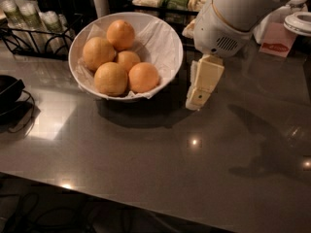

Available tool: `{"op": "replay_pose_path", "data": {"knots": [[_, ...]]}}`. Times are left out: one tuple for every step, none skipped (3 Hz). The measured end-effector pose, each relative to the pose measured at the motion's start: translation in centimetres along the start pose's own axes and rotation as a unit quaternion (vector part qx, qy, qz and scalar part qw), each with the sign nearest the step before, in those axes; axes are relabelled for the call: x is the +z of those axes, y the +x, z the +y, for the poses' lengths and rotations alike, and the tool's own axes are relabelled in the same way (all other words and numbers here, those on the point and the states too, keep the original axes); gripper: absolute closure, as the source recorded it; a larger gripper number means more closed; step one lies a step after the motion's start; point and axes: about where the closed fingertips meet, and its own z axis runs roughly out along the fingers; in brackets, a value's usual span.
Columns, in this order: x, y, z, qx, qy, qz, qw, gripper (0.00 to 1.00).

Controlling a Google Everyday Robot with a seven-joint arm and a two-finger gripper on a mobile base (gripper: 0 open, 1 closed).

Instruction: Pick orange from white bowl

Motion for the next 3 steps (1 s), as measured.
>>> {"op": "replay_pose_path", "data": {"knots": [[1.46, -1.79, -1.81, -0.006, -0.016, -0.026, 0.9995, 0.0], [1.48, -1.86, -1.97, -0.006, -0.015, -0.028, 0.9995, 0.0], [1.64, -1.86, -2.42, 0.02, -0.008, -0.061, 0.9979, 0.0]]}}
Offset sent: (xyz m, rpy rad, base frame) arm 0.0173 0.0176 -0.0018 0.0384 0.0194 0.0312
